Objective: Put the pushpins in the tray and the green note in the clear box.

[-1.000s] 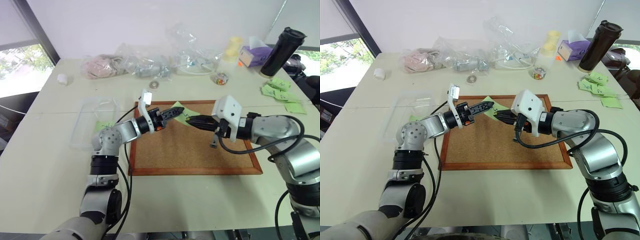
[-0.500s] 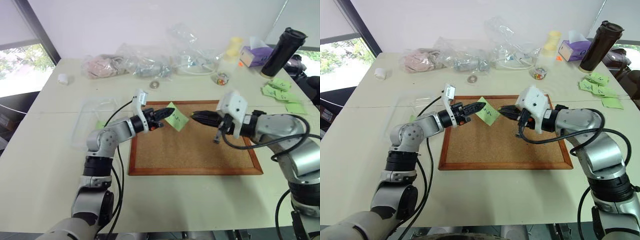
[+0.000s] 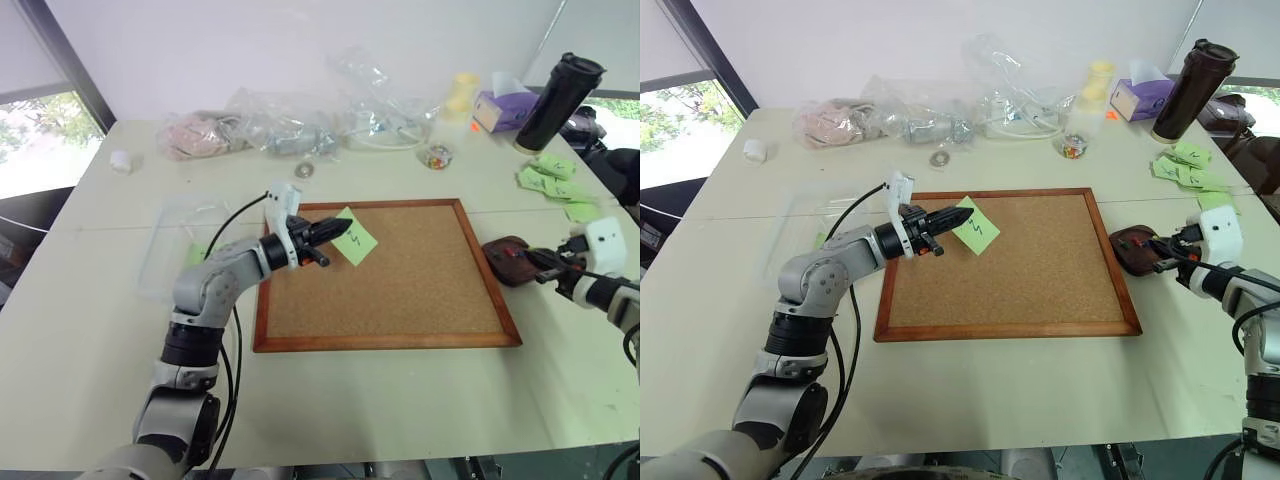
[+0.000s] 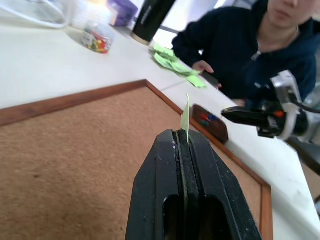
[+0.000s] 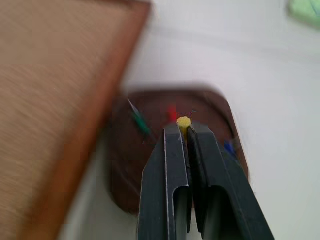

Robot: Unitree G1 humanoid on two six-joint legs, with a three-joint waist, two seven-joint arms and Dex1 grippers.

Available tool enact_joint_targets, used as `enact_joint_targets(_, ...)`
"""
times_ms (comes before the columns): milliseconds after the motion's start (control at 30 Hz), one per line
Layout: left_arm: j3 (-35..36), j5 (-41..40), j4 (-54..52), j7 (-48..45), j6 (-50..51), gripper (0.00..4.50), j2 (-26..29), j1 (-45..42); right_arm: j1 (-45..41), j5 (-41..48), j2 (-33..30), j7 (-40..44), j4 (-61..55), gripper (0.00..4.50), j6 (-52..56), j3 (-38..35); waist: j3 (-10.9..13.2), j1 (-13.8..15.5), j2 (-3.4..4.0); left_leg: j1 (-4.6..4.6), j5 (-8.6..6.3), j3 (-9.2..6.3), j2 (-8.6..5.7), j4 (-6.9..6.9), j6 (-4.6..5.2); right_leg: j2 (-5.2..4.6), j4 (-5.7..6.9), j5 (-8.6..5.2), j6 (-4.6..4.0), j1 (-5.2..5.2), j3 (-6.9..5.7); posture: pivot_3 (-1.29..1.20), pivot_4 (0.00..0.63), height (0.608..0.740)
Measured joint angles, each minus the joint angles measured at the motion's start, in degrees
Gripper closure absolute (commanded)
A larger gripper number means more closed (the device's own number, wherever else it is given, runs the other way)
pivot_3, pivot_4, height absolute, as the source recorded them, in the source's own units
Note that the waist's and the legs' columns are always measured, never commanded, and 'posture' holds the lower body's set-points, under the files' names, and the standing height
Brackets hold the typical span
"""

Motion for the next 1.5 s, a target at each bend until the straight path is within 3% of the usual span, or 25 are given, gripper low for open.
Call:
enact_joint_targets(167,-0.61,1.65,-0.12,-0.09,-2.14,4.45,0.22,0.34,-1.45,0.36,0.83,-0.03,2.73,4.5,-0.44,0.24,0.0,0.07,0.0,0.0,0.0,0.0,0.0,0.02,0.0,0.0,-0.01,0.0,0.0,0.02,0.0,0.0,0.15,0.73)
enact_joint_targets(267,-0.91,2.13,-0.56,-0.08,-2.58,4.5,0.26,1.55,-1.61,0.86,0.88,0.12,2.87,3.56,-0.25,0.23,0.0,0.21,0.0,-0.02,0.0,-0.01,-0.01,0.03,0.0,0.0,-0.01,0.0,0.0,0.02,0.0,0.0,0.15,0.73)
enact_joint_targets(433,-1.01,2.35,-1.68,-0.06,-2.59,4.5,0.55,1.97,-0.13,1.77,0.89,-0.35,-0.48,1.05,1.94,0.0,0.0,0.18,0.0,-0.02,0.0,-0.01,-0.02,0.06,0.0,-0.01,-0.02,0.0,0.0,0.04,0.0,0.0,0.15,0.73)
enact_joint_targets(767,-1.61,2.49,-2.21,-0.05,-2.65,4.5,0.57,2.7,1.26,5.25,1.07,-2.1,-9.55,1.05,6.73,-1.29,0.0,0.18,0.0,-0.02,0.0,-0.02,-0.02,0.05,0.0,-0.01,-0.02,0.0,0.0,0.04,0.0,0.0,0.15,0.73)
enact_joint_targets(967,-1.54,2.48,-2.71,0.32,-2.65,4.5,0.79,2.69,-2.16,17.56,1.27,0.93,-23.93,1.05,16.73,-1.03,0.0,0.09,-0.01,-0.02,0.0,-0.04,0.01,0.04,0.0,0.01,-0.02,0.0,0.0,0.03,0.0,0.0,0.15,0.73)
enact_joint_targets(1100,-1.25,2.48,-4.26,1.03,-2.66,4.5,2.27,2.01,-6.09,21.73,0.3,4.5,-31.39,1.05,20.07,4.83,0.02,0.31,-0.03,-0.03,-0.01,-0.07,0.0,0.08,0.01,0.0,-0.05,0.0,0.0,0.1,-0.01,0.0,0.15,0.73)
enact_joint_targets(1333,2.18,2.22,-9.89,5.18,-1.88,4.5,3.79,2.03,-11.26,20.4,0.11,11.69,-33.32,1.05,18.73,18.48,0.03,0.15,-0.05,-0.03,0.0,-0.08,0.0,0.07,0.01,-0.01,-0.05,0.0,0.0,0.04,-0.03,0.0,0.15,0.73)
enact_joint_targets(1500,7.56,1.47,-15.22,11.06,-0.52,4.5,6.17,1.52,-15.29,19.03,1.68,13.39,-32.29,1.05,16.49,22.15,0.04,0.15,-0.06,-0.06,0.0,-0.08,0.0,0.06,0.0,-0.01,-0.05,0.0,0.01,0.0,-0.03,0.0,0.15,0.73)
